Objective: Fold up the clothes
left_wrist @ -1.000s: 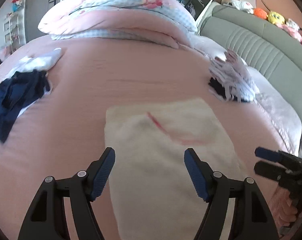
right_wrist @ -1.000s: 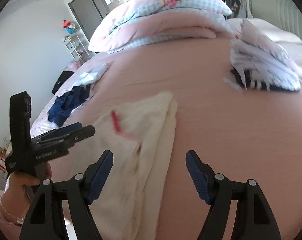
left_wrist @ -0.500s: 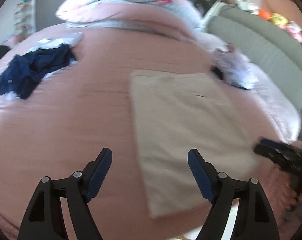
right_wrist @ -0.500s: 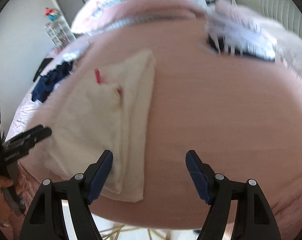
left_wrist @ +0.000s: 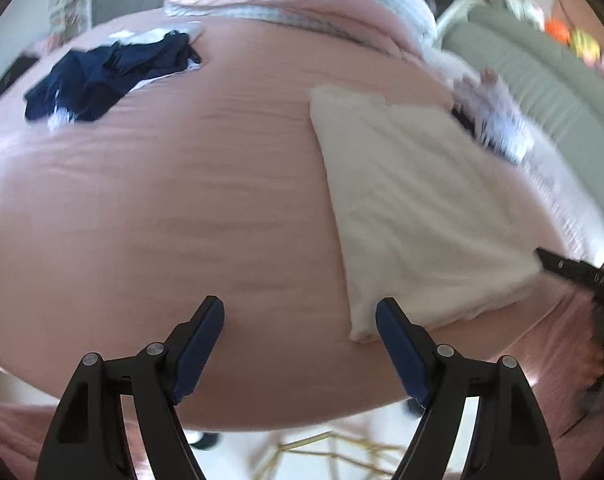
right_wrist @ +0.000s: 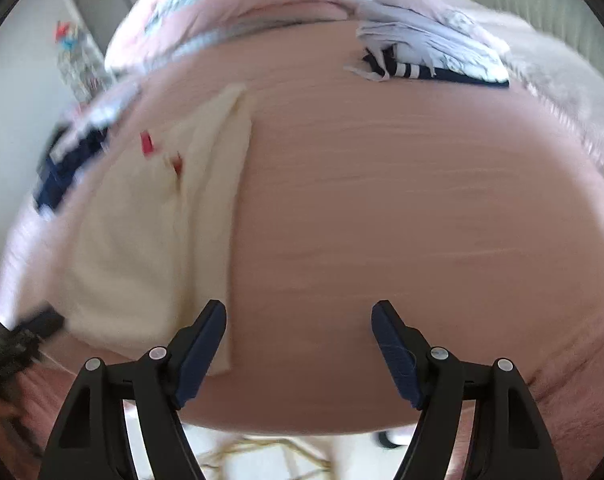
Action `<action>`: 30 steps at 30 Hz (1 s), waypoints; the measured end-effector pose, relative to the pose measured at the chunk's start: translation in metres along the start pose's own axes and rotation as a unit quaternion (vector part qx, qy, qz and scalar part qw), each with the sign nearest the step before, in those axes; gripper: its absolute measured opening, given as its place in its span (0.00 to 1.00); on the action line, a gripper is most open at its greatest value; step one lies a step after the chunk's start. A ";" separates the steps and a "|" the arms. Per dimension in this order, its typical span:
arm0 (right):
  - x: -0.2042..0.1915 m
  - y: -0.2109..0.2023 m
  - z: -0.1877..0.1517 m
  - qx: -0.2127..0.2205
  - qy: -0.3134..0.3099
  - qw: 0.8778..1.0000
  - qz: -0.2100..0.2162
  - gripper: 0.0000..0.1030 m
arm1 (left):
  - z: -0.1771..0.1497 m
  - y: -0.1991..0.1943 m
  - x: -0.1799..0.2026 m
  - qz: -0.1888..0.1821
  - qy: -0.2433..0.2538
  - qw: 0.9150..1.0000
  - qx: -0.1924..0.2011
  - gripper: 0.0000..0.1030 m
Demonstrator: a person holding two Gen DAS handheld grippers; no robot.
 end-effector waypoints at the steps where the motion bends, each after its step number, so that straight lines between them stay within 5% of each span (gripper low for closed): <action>1: 0.001 -0.005 0.003 0.010 0.015 1.000 0.019 0.72 | 0.001 -0.003 0.000 -0.020 -0.019 1.000 0.006 0.76; 3: -0.002 -0.007 0.002 0.021 0.016 0.999 0.032 0.72 | 0.004 -0.005 -0.002 -0.075 -0.065 0.995 0.010 0.75; 6: -0.006 -0.012 0.000 0.037 0.016 0.998 0.051 0.72 | -0.007 0.004 -0.001 -0.182 -0.160 0.970 -0.018 0.75; 8: -0.011 -0.012 -0.010 0.038 0.013 0.997 0.058 0.72 | -0.008 0.008 0.000 -0.201 -0.186 0.961 -0.020 0.75; 13: -0.031 -0.021 -0.019 0.039 -0.012 0.994 0.097 0.73 | -0.006 0.017 0.017 -0.191 -0.160 0.968 -0.028 0.75; 23: -0.051 0.019 -0.037 -0.009 -0.051 0.996 0.067 0.73 | 0.004 0.027 0.028 -0.117 -0.088 0.989 0.003 0.75; 26: -0.053 0.020 -0.039 -0.011 -0.049 0.995 0.090 0.58 | 0.000 0.034 0.030 -0.103 -0.072 0.992 -0.002 0.73; 30: -0.051 0.023 -0.043 -0.021 -0.045 0.993 0.108 0.50 | -0.004 0.035 0.034 -0.162 -0.100 0.981 -0.034 0.62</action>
Point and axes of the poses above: each gripper's, at about its wrist camera, not at the fingertips, and y roughly the way its jaws point, x to its right, z to its top, the point moved 8 cm from there along y, roughly the way its jaws point, and after that the axes turned 1 degree about -z, right-handed, at the moved point
